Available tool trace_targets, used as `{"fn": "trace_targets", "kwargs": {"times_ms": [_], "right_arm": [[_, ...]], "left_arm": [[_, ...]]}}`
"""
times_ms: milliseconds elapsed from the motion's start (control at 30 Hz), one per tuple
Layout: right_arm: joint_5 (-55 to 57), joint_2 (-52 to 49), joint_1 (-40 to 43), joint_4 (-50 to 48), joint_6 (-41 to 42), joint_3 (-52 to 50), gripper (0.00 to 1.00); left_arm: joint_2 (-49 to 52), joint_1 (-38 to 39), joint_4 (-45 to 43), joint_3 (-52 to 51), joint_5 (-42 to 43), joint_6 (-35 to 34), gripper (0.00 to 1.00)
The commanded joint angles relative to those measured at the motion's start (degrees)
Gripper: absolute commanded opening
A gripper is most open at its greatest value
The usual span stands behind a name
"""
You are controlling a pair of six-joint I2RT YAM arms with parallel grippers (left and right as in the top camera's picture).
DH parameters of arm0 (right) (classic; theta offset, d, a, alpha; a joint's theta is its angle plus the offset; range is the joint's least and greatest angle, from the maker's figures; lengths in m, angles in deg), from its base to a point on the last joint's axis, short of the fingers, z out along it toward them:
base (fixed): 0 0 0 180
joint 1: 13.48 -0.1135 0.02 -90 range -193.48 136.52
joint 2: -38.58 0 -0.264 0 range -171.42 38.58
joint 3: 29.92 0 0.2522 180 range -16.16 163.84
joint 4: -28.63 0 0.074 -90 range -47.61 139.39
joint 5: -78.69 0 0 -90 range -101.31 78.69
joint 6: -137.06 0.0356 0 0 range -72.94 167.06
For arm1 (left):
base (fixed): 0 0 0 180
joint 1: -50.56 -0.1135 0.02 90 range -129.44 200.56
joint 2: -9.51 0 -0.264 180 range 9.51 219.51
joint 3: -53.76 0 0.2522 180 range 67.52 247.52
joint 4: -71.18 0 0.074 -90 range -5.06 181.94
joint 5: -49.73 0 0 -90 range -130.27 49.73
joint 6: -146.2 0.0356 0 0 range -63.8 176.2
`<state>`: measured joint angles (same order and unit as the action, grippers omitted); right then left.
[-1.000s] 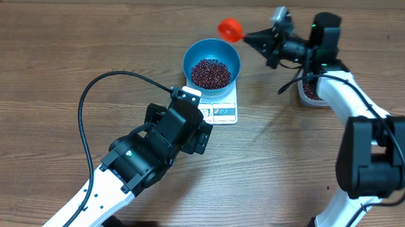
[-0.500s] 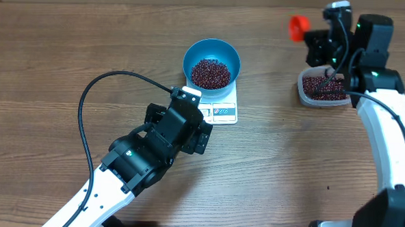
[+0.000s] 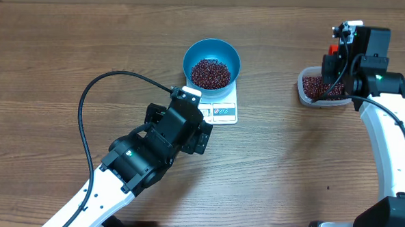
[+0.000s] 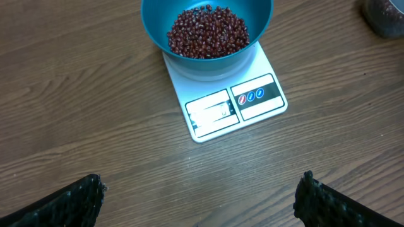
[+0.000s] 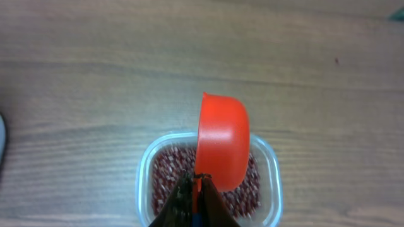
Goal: Scoop item into bowl and weigh 150g on scale
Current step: 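Move the empty red cup back over the bean tub with right gripper, then lower the red cup into the beans with the right gripper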
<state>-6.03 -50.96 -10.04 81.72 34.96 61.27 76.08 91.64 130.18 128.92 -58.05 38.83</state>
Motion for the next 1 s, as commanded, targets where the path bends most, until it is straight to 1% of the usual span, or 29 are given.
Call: {"fn": "trace_targets", "kwargs": {"times_ms": [0,333,533,767,967], "right_arm": [[4.33,1.03,0.17,1.20,-0.39,-0.11,0.04],[5.62,0.55,0.17,6.73,-0.35,-0.17,0.04],[5.57,-1.22,0.17,6.82,-0.31,-0.22,0.04],[5.64,-6.93,0.17,7.17,-0.31,-0.22,0.04],[6.82,-9.49,0.17,5.35,-0.35,-0.22,0.04]], "left_arm": [[0.20,-0.57,-0.04,-0.24,-0.20,0.48,0.99],[0.20,-0.57,-0.04,-0.24,-0.20,0.48,0.99],[0.20,-0.57,-0.04,-0.24,-0.20,0.48,0.99],[0.20,-0.57,-0.04,-0.24,-0.20,0.48,0.99],[0.20,-0.57,-0.04,-0.24,-0.22,0.48,0.99]]}}
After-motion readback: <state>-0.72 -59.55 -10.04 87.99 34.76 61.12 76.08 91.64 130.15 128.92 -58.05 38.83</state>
